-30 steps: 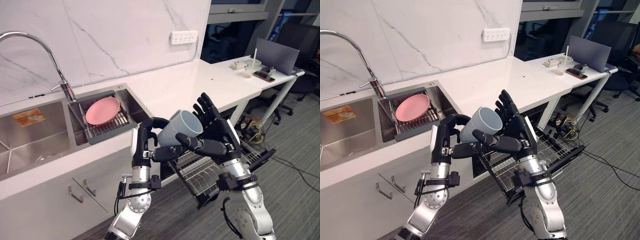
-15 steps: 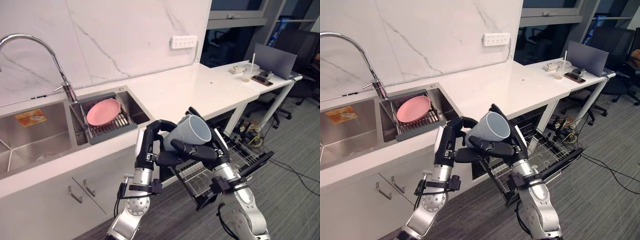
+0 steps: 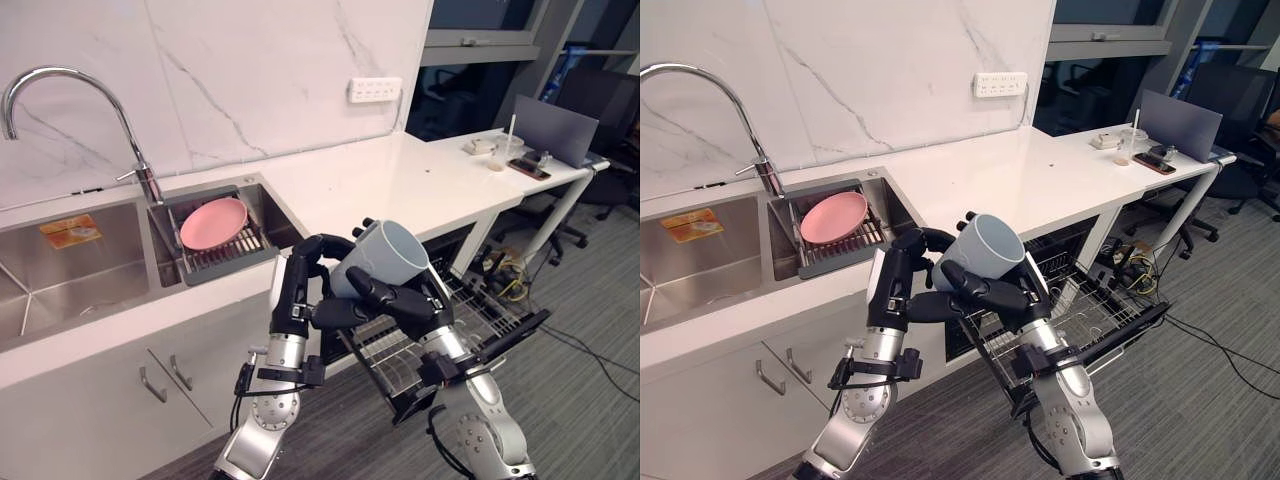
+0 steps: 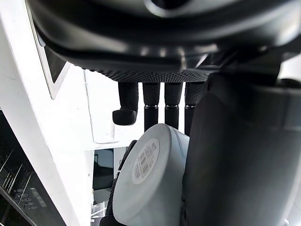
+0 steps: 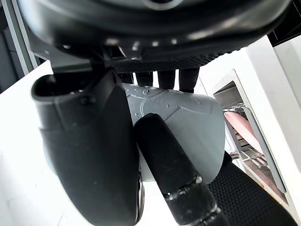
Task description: Walk over to the sink, pick up the cup, carry it to the dishwasher, place the cup inside the dishwasher, then close the dishwasher door
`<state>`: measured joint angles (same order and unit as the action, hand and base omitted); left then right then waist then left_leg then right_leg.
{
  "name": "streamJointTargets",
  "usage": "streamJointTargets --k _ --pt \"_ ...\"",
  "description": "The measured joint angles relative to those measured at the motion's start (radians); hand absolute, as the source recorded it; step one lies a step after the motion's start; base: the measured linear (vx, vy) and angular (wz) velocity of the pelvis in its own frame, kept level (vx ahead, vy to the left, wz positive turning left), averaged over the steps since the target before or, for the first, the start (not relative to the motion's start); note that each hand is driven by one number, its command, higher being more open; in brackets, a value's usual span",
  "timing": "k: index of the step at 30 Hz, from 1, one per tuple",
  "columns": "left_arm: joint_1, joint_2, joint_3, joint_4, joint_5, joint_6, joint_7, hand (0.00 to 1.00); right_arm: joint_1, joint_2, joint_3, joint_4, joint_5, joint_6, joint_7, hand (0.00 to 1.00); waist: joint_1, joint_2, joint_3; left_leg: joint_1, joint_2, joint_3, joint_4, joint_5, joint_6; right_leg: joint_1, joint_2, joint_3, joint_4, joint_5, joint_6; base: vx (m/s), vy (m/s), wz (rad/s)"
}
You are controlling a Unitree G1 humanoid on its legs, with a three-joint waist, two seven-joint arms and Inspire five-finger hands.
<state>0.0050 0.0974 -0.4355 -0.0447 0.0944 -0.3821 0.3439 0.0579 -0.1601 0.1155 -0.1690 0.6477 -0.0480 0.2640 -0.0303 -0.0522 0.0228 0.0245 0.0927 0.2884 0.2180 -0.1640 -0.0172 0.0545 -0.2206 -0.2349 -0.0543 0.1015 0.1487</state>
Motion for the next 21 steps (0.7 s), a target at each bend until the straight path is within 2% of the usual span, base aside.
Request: streamJointTargets --k 3,7,12,17,21 --pt "0.003 0.002 -0.011 -0.002 -0.007 -0.001 -0.007 1.00 0.000 0.009 -0.003 0.002 0.025 -0.002 -0.015 0.00 0.000 0.000 0.000 -0.003 0.000 0.000 0.001 0.000 0.000 -0.003 0.000 0.000 0.000 0.000 0.000 -0.04 -0.022 0.00" --pt "0.054 0.021 -0.050 -0.028 -0.018 -0.017 -0.080 1.00 0.000 0.030 -0.043 0.009 0.034 -0.004 -0.031 0.00 0.000 0.000 0.000 -0.006 0.000 0.000 0.000 0.000 0.000 -0.004 0.000 -0.001 -0.004 0.000 0.000 -0.02 -0.012 0.00" --pt "0.103 0.026 -0.054 -0.021 -0.023 -0.019 -0.160 1.00 0.001 0.025 -0.093 0.045 -0.025 -0.003 -0.037 0.00 -0.002 0.000 0.000 -0.007 0.000 -0.002 -0.001 0.000 0.000 -0.002 0.000 -0.003 -0.006 0.002 0.000 0.00 0.000 0.00" --pt "0.180 0.039 0.084 0.060 -0.096 -0.015 -0.223 1.00 0.002 0.012 -0.326 0.078 -0.117 -0.006 -0.154 0.00 0.006 0.000 0.000 -0.009 -0.003 -0.015 -0.001 0.000 0.000 0.004 -0.003 -0.016 -0.007 0.002 0.000 -0.01 -0.007 0.07" --pt "0.228 0.074 0.110 0.106 -0.148 -0.003 -0.291 1.00 0.002 -0.042 -0.400 0.115 -0.225 0.011 -0.204 0.00 0.004 -0.001 0.000 -0.016 -0.006 -0.019 -0.001 0.000 -0.001 0.003 -0.005 -0.022 -0.012 0.002 0.000 -0.02 -0.014 0.03"
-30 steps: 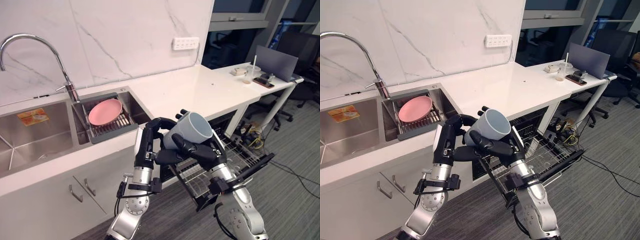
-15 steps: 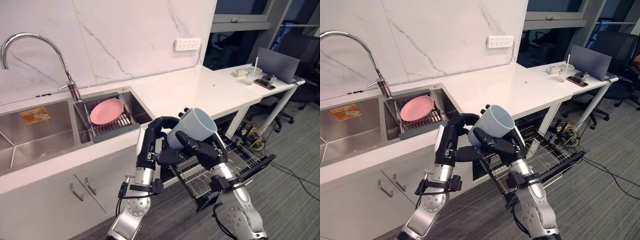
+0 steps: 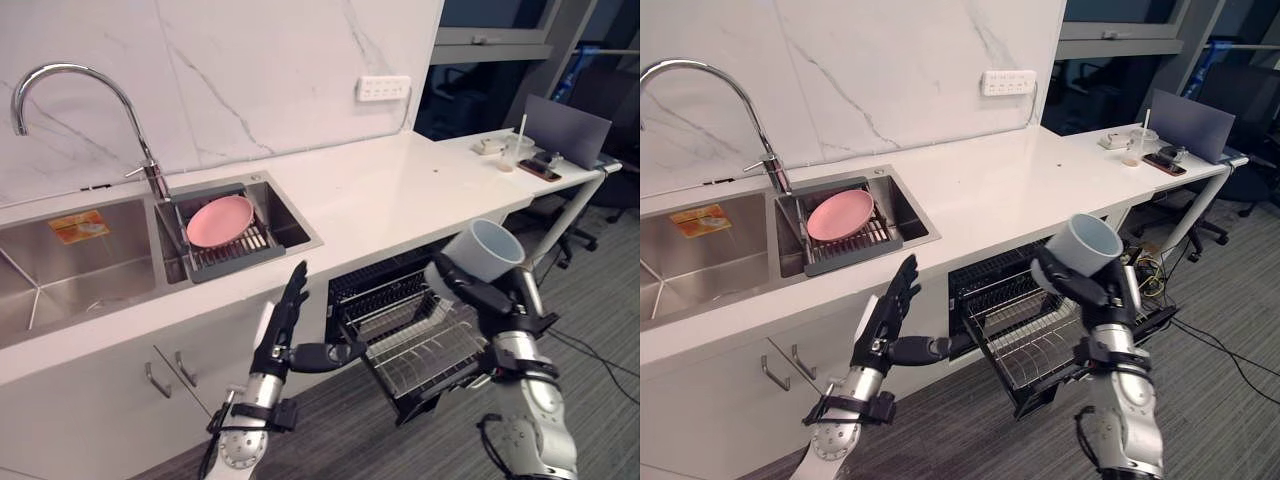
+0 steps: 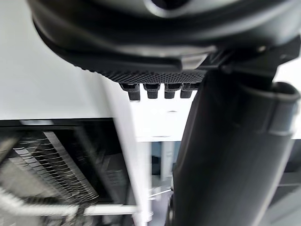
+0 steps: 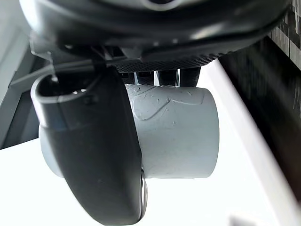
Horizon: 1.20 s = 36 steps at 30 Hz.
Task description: Walk over to the sink, pick up the cup, carry it to the dishwasher, place the cup inside the dishwasher, then close the dishwasher door
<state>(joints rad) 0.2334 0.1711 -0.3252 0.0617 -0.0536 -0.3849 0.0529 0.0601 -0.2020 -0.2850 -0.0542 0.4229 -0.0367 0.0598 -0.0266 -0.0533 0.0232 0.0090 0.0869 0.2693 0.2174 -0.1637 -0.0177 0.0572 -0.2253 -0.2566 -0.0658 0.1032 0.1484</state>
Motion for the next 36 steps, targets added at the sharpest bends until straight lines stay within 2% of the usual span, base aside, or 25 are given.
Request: streamJointTargets --k 3,7,10,12,15,17,20,22,23,26,32,36 --pt "0.019 0.009 -0.027 0.035 -0.020 0.013 -0.097 1.00 -0.002 -0.038 0.005 0.022 -0.072 0.045 -0.002 0.00 -0.001 0.000 0.000 -0.006 0.000 -0.008 0.001 0.000 0.000 0.001 0.000 -0.009 -0.003 0.000 0.000 -0.02 -0.021 0.06" --pt "0.031 0.026 -0.085 0.074 -0.039 0.042 -0.173 1.00 -0.029 -0.071 0.036 0.122 -0.143 0.095 0.007 0.00 0.005 -0.001 0.001 -0.007 -0.003 -0.020 0.001 0.001 0.001 0.014 -0.001 -0.025 -0.012 0.000 0.001 -0.02 -0.027 0.11" --pt "0.031 0.042 -0.106 0.128 -0.068 0.099 -0.207 1.00 -0.071 -0.116 0.071 0.236 -0.216 0.153 0.026 0.00 0.011 -0.001 0.006 -0.010 -0.005 -0.031 0.000 0.004 0.001 0.020 -0.001 -0.036 -0.017 0.001 0.002 -0.03 -0.030 0.11" --pt "0.025 0.058 -0.109 0.167 -0.095 0.137 -0.207 1.00 -0.131 -0.166 0.105 0.334 -0.252 0.179 0.036 0.00 0.012 -0.001 0.046 -0.017 -0.007 -0.048 0.002 0.011 0.002 0.026 -0.003 -0.053 -0.017 0.002 0.002 -0.06 -0.035 0.20" --pt "-0.008 0.083 -0.108 0.198 -0.112 0.160 -0.200 1.00 -0.254 -0.237 0.154 0.460 -0.267 0.194 0.038 0.00 0.015 0.002 0.126 -0.064 -0.007 -0.071 0.022 0.021 0.004 0.004 -0.003 -0.073 -0.017 0.015 -0.003 -0.15 -0.033 0.23" --pt "-0.062 0.096 -0.098 0.243 -0.116 0.163 -0.187 1.00 -0.411 -0.306 0.195 0.590 -0.268 0.198 0.036 0.00 0.040 0.007 0.208 -0.129 -0.007 -0.080 0.038 0.039 0.004 -0.050 -0.002 -0.077 -0.017 0.039 -0.012 -0.15 -0.014 0.12" --pt "-0.095 0.106 -0.073 0.288 -0.125 0.163 -0.160 1.00 -0.564 -0.368 0.238 0.697 -0.262 0.201 0.030 0.00 0.066 0.017 0.290 -0.193 -0.003 -0.100 0.064 0.047 0.006 -0.090 0.003 -0.092 -0.017 0.054 -0.018 -0.13 -0.019 0.17" --pt "-0.109 0.107 -0.056 0.312 -0.132 0.163 -0.157 1.00 -0.638 -0.401 0.259 0.749 -0.257 0.202 0.025 0.00 0.073 0.025 0.325 -0.226 -0.003 -0.117 0.078 0.049 0.009 -0.105 0.005 -0.107 -0.017 0.061 -0.021 -0.08 -0.007 0.22" --pt "-0.126 0.110 -0.044 0.334 -0.144 0.154 -0.143 1.00 -0.713 -0.436 0.276 0.805 -0.251 0.201 0.021 0.00 0.088 0.031 0.358 -0.262 -0.003 -0.126 0.092 0.053 0.012 -0.130 0.006 -0.114 -0.017 0.070 -0.023 -0.08 0.012 0.21" --pt "-0.137 0.110 -0.018 0.374 -0.169 0.141 -0.122 1.00 -0.837 -0.481 0.292 0.906 -0.250 0.201 0.019 0.00 0.111 0.048 0.408 -0.310 -0.005 -0.136 0.105 0.057 0.018 -0.166 0.006 -0.123 -0.017 0.098 -0.030 -0.06 0.042 0.10" --pt "-0.144 0.112 -0.005 0.468 -0.204 0.101 -0.103 1.00 -0.956 -0.511 0.319 1.071 -0.269 0.200 0.061 0.00 0.156 0.074 0.430 -0.364 -0.015 -0.155 0.105 0.066 0.032 -0.213 0.002 -0.139 -0.016 0.147 -0.042 -0.02 0.080 0.08" --pt "-0.156 0.105 0.002 0.501 -0.227 0.087 -0.100 1.00 -1.001 -0.519 0.322 1.152 -0.270 0.201 0.098 0.00 0.180 0.097 0.443 -0.402 -0.024 -0.170 0.118 0.069 0.037 -0.237 -0.005 -0.164 -0.008 0.149 -0.044 -0.03 0.073 0.12"
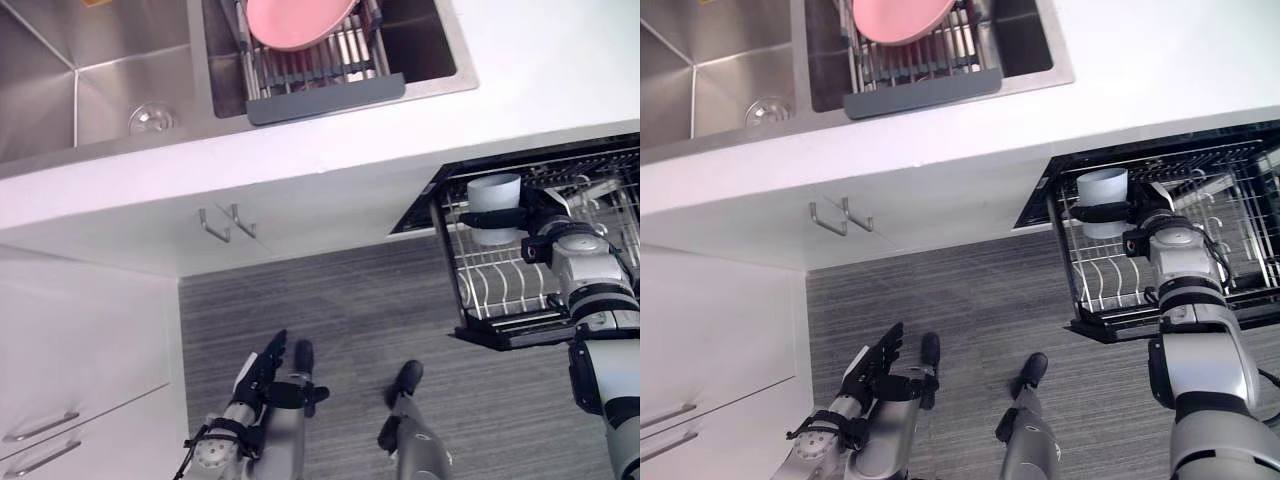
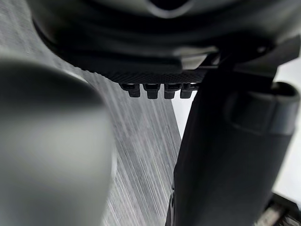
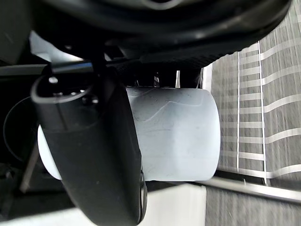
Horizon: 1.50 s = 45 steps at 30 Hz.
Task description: Walk over to the sink, pick up the cup, carry it to the dishwasher, place the cup inside the dishwasher, then close the dishwasher door
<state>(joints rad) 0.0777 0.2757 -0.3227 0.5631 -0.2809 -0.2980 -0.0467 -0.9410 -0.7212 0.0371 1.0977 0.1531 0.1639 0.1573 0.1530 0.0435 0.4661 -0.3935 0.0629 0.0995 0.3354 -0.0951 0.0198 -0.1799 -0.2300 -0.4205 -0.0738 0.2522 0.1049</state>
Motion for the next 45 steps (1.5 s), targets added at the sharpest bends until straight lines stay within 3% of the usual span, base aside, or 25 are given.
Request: streamJointTargets --k 8,12,13,25,33,36,39,41,43,45 --pt "-0.017 -0.039 0.003 0.031 -0.035 -0.003 0.005 1.00 -0.029 -0.020 -0.025 0.080 -0.001 0.022 0.012 0.00 0.006 0.034 0.016 -0.031 0.003 -0.004 0.015 0.002 0.001 -0.023 0.002 -0.017 0.006 -0.002 0.000 -0.02 0.029 0.01" --pt "-0.020 -0.040 0.003 0.031 -0.036 -0.003 0.005 1.00 -0.029 -0.020 -0.038 0.128 -0.002 0.032 0.002 0.00 0.005 0.037 0.017 -0.044 0.004 -0.004 0.019 0.006 0.000 -0.037 0.002 -0.023 0.017 -0.022 -0.011 0.00 0.000 0.00" --pt "-0.020 -0.043 0.003 0.030 -0.040 -0.002 0.005 1.00 -0.029 -0.019 -0.060 0.144 -0.002 0.040 0.001 1.00 0.006 0.042 0.018 -0.044 0.008 -0.005 0.020 0.008 -0.002 -0.040 0.003 -0.024 0.028 -0.033 -0.016 0.00 0.000 0.00" --pt "-0.023 -0.050 0.004 0.030 -0.054 -0.002 0.013 1.00 -0.079 -0.018 -0.080 0.143 0.016 0.048 0.010 1.00 0.008 0.047 0.020 -0.048 0.022 0.007 0.024 0.013 -0.010 -0.055 0.012 -0.016 0.042 -0.044 -0.031 -0.02 0.013 -0.03" --pt "-0.025 -0.066 0.040 0.044 -0.061 0.014 0.019 1.00 -0.078 -0.018 -0.077 -0.038 0.065 0.034 0.033 1.00 -0.007 0.044 0.022 -0.020 0.038 0.033 0.010 0.020 -0.014 -0.052 0.023 0.012 0.042 -0.044 -0.031 -0.01 0.006 -0.10" --pt "-0.024 -0.084 0.103 0.087 -0.090 0.027 0.002 1.00 -0.011 -0.017 -0.079 -0.203 0.094 0.026 0.032 1.00 -0.011 0.030 0.021 0.023 0.038 0.040 -0.028 0.035 -0.020 -0.030 0.024 0.017 0.042 -0.048 -0.037 -0.01 0.005 -0.04" --pt "-0.023 -0.097 0.182 0.146 -0.153 0.038 -0.003 1.00 0.121 0.028 -0.132 -0.367 0.102 0.028 0.032 1.00 -0.020 -0.003 0.010 0.062 0.034 0.031 -0.082 0.057 -0.030 -0.006 0.025 0.007 0.042 -0.074 -0.037 0.01 -0.017 0.14" --pt "-0.007 -0.103 0.245 0.175 -0.175 0.050 0.007 1.00 0.289 0.119 -0.222 -0.535 0.102 0.027 0.031 1.00 -0.038 -0.027 0.005 0.100 0.029 0.002 -0.133 0.083 -0.041 0.027 0.027 -0.025 0.047 -0.102 -0.025 0.04 -0.042 0.38" --pt "0.006 -0.112 0.278 0.187 -0.173 0.053 0.019 1.00 0.398 0.174 -0.260 -0.641 0.102 0.026 0.023 1.00 -0.053 -0.030 0.002 0.127 0.028 -0.023 -0.162 0.096 -0.046 0.048 0.025 -0.050 0.073 -0.131 -0.022 0.06 -0.040 0.43" --pt "0.051 -0.138 0.330 0.191 -0.168 0.053 0.052 1.00 0.605 0.293 -0.333 -0.815 0.126 0.010 0.004 1.00 -0.065 -0.037 -0.032 0.147 0.026 -0.062 -0.167 0.094 -0.051 0.079 0.017 -0.094 0.117 -0.181 -0.012 0.12 -0.037 0.57"
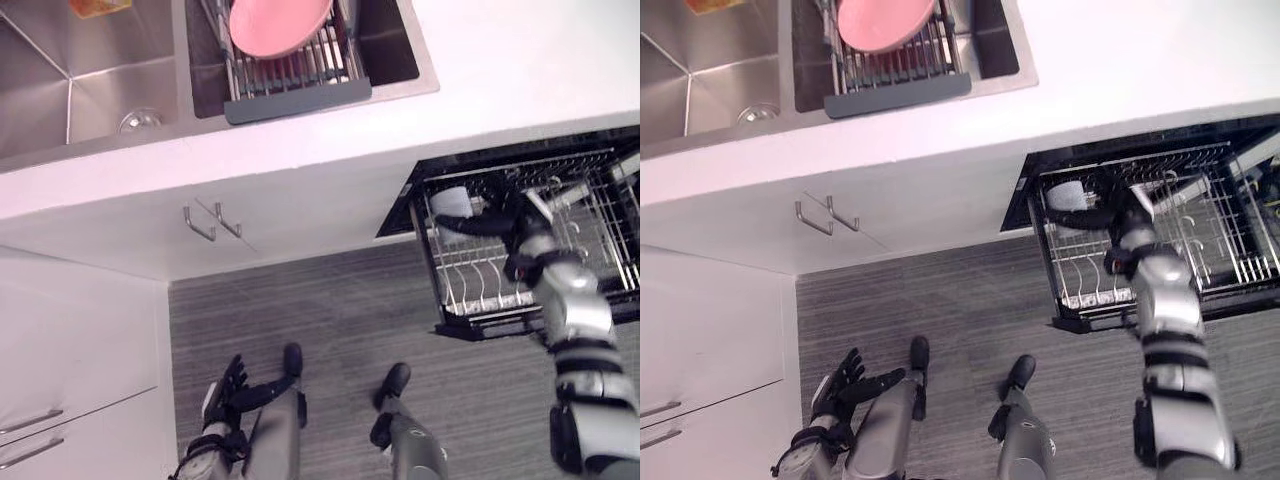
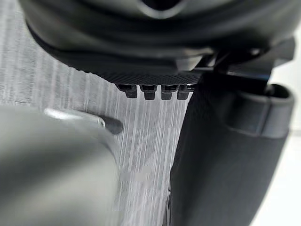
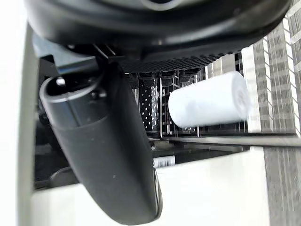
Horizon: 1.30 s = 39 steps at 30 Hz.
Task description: Walk over to the sink, pick up the cup, carry it to the dishwasher, place the cup inside the dishwasher, then close the dishwasher door
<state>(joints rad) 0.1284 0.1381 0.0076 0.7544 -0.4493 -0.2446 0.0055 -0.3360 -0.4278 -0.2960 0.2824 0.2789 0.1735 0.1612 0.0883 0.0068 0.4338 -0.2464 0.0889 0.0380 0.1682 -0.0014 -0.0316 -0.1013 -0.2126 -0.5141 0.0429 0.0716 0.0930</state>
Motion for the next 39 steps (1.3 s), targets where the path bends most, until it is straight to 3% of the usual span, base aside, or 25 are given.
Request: streamJointTargets --k 3,5,7,8,9,10,11,12,13,14,15,16,17,18,20,29,31,34,35,36,38,39 --pt "0.050 -0.023 0.072 0.011 0.059 -0.003 0.024 1.00 0.231 0.169 -0.097 -0.197 0.009 -0.036 -0.004 1.00 -0.042 -0.010 -0.043 0.017 -0.005 0.014 0.019 -0.017 0.013 0.098 -0.028 -0.107 0.018 -0.047 0.025 0.13 0.024 0.93" --pt "0.067 -0.031 0.105 0.027 0.100 -0.009 0.032 1.00 0.288 0.214 -0.123 -0.251 0.013 -0.082 0.009 1.00 -0.040 -0.027 -0.067 0.045 -0.029 0.022 0.010 -0.028 0.024 0.118 -0.053 -0.119 0.057 -0.079 0.044 0.11 0.072 0.47" --pt "0.114 -0.038 0.143 0.074 0.169 -0.020 0.041 1.00 0.348 0.275 -0.138 -0.327 0.016 -0.141 0.028 1.00 -0.054 -0.048 -0.116 0.088 -0.045 0.096 0.006 -0.068 0.045 0.121 -0.133 -0.117 0.172 -0.136 0.062 0.14 0.109 0.24" --pt "0.122 -0.040 0.145 0.089 0.187 -0.021 0.045 1.00 0.365 0.284 -0.139 -0.329 0.024 -0.161 0.031 1.00 -0.060 -0.048 -0.123 0.103 -0.047 0.106 0.005 -0.073 0.049 0.122 -0.150 -0.110 0.204 -0.139 0.058 0.17 0.131 0.18" --pt "0.135 -0.042 0.154 0.114 0.222 -0.025 0.062 1.00 0.385 0.292 -0.129 -0.356 0.043 -0.184 0.039 1.00 -0.078 -0.044 -0.127 0.151 -0.068 0.106 -0.006 -0.082 0.061 0.104 -0.200 -0.061 0.326 -0.138 0.051 0.14 0.123 0.09" --pt "0.136 -0.041 0.154 0.123 0.234 -0.025 0.064 1.00 0.387 0.299 -0.127 -0.373 0.054 -0.187 0.039 1.00 -0.083 -0.044 -0.129 0.169 -0.075 0.107 -0.014 -0.086 0.067 0.086 -0.219 -0.029 0.385 -0.136 0.024 0.15 0.154 -0.02" --pt "0.137 -0.041 0.150 0.128 0.254 -0.025 0.067 1.00 0.402 0.317 -0.126 -0.379 0.061 -0.193 0.036 1.00 -0.085 -0.040 -0.139 0.206 -0.079 0.105 -0.031 -0.084 0.072 0.025 -0.234 0.066 0.504 -0.106 -0.052 0.12 0.103 -0.09" --pt "0.138 -0.039 0.143 0.128 0.262 -0.026 0.069 1.00 0.411 0.323 -0.122 -0.380 0.073 -0.208 0.038 1.00 -0.088 -0.038 -0.143 0.221 -0.077 0.104 -0.038 -0.081 0.079 -0.008 -0.233 0.124 0.558 -0.080 -0.087 0.18 0.089 -0.01" --pt "0.138 -0.032 0.119 0.127 0.276 -0.025 0.073 1.00 0.429 0.341 -0.117 -0.404 0.084 -0.235 0.057 1.00 -0.105 -0.032 -0.151 0.249 -0.066 0.089 -0.051 -0.080 0.081 -0.046 -0.181 0.235 0.603 -0.147 -0.048 0.18 0.023 0.29" --pt "0.138 -0.026 0.104 0.128 0.277 -0.025 0.075 1.00 0.445 0.357 -0.110 -0.451 0.089 -0.269 0.068 1.00 -0.125 -0.027 -0.164 0.261 -0.053 0.067 -0.059 -0.077 0.078 -0.045 -0.102 0.291 0.555 -0.212 -0.028 0.18 -0.005 0.43" --pt "0.137 -0.025 0.097 0.130 0.277 -0.025 0.077 1.00 0.455 0.358 -0.104 -0.482 0.092 -0.291 0.069 1.00 -0.135 -0.026 -0.173 0.264 -0.048 0.057 -0.063 -0.076 0.078 -0.041 -0.065 0.306 0.507 -0.233 -0.027 0.16 -0.060 0.48" --pt "0.133 -0.019 0.091 0.137 0.277 -0.026 0.076 1.00 0.472 0.356 -0.097 -0.545 0.093 -0.344 0.073 1.00 -0.137 -0.035 -0.191 0.272 -0.047 0.050 -0.071 -0.076 0.073 -0.035 -0.013 0.313 0.384 -0.238 -0.031 0.16 -0.107 0.26" --pt "0.131 -0.011 0.094 0.149 0.283 -0.026 0.075 1.00 0.463 0.355 -0.088 -0.593 0.093 -0.388 0.080 1.00 -0.134 -0.052 -0.203 0.283 -0.054 0.053 -0.069 -0.084 0.059 -0.017 0.024 0.311 0.251 -0.197 -0.038 0.19 -0.166 0.16" --pt "0.130 -0.004 0.094 0.157 0.285 -0.026 0.074 1.00 0.457 0.353 -0.082 -0.612 0.094 -0.407 0.083 1.00 -0.134 -0.062 -0.209 0.288 -0.061 0.055 -0.065 -0.092 0.047 -0.013 0.034 0.318 0.208 -0.137 -0.017 0.18 -0.176 0.02" --pt "0.132 -0.014 0.090 0.196 0.296 -0.032 0.065 1.00 0.427 0.322 -0.067 -0.609 0.118 -0.446 0.083 1.00 -0.129 -0.027 -0.227 0.325 -0.015 0.074 -0.067 -0.112 0.009 0.049 0.079 0.310 0.163 -0.126 -0.027 0.16 -0.131 -0.09" --pt "0.136 -0.010 0.079 0.236 0.333 -0.021 0.081 1.00 0.451 0.317 -0.061 -0.585 0.121 -0.447 0.012 1.00 -0.127 -0.020 -0.274 0.391 -0.009 0.078 -0.152 -0.099 0.007 0.147 0.103 0.293 0.033 -0.089 -0.026 0.04 -0.008 0.01" --pt "0.138 -0.010 0.077 0.236 0.333 -0.019 0.093 1.00 0.458 0.317 -0.059 -0.585 0.125 -0.447 0.017 1.00 -0.125 -0.019 -0.275 0.390 -0.008 0.083 -0.123 -0.120 0.006 0.156 0.103 0.296 0.030 -0.091 -0.024 0.06 0.032 -0.07" --pt "0.143 -0.029 0.087 0.237 0.320 -0.012 0.140 1.00 0.471 0.316 -0.045 -0.586 0.163 -0.431 0.039 1.00 -0.128 0.000 -0.278 0.311 0.018 0.090 0.105 -0.224 -0.016 0.154 0.112 0.298 0.089 -0.143 -0.023 0.04 0.011 0.02" --pt "0.143 -0.038 0.108 0.232 0.287 -0.014 0.153 1.00 0.479 0.314 -0.041 -0.587 0.172 -0.430 0.044 1.00 -0.130 0.001 -0.278 0.232 0.035 0.117 0.291 -0.239 -0.029 0.157 0.099 0.291 0.115 -0.164 -0.025 0.03 0.033 0.18" --pt "0.144 -0.062 0.144 0.224 0.228 -0.013 0.167 1.00 0.487 0.304 -0.040 -0.601 0.172 -0.425 0.051 1.00 -0.130 0.023 -0.267 0.171 0.064 0.121 0.458 -0.234 -0.035 0.183 0.104 0.286 0.120 -0.175 -0.027 0.03 0.041 0.15" --pt "0.153 -0.109 0.212 0.224 0.167 0.000 0.182 1.00 0.488 0.302 -0.038 -0.619 0.171 -0.424 0.069 1.00 -0.126 0.032 -0.249 0.136 0.088 0.137 0.586 -0.230 -0.062 0.234 0.095 0.287 0.108 -0.195 -0.037 0.07 0.042 0.08" --pt "0.163 -0.123 0.232 0.224 0.149 0.010 0.181 1.00 0.482 0.301 -0.039 -0.621 0.172 -0.427 0.068 1.00 -0.121 0.035 -0.251 0.131 0.084 0.150 0.525 -0.270 -0.045 0.247 0.075 0.286 0.108 -0.203 -0.029 0.08 0.074 0.06"
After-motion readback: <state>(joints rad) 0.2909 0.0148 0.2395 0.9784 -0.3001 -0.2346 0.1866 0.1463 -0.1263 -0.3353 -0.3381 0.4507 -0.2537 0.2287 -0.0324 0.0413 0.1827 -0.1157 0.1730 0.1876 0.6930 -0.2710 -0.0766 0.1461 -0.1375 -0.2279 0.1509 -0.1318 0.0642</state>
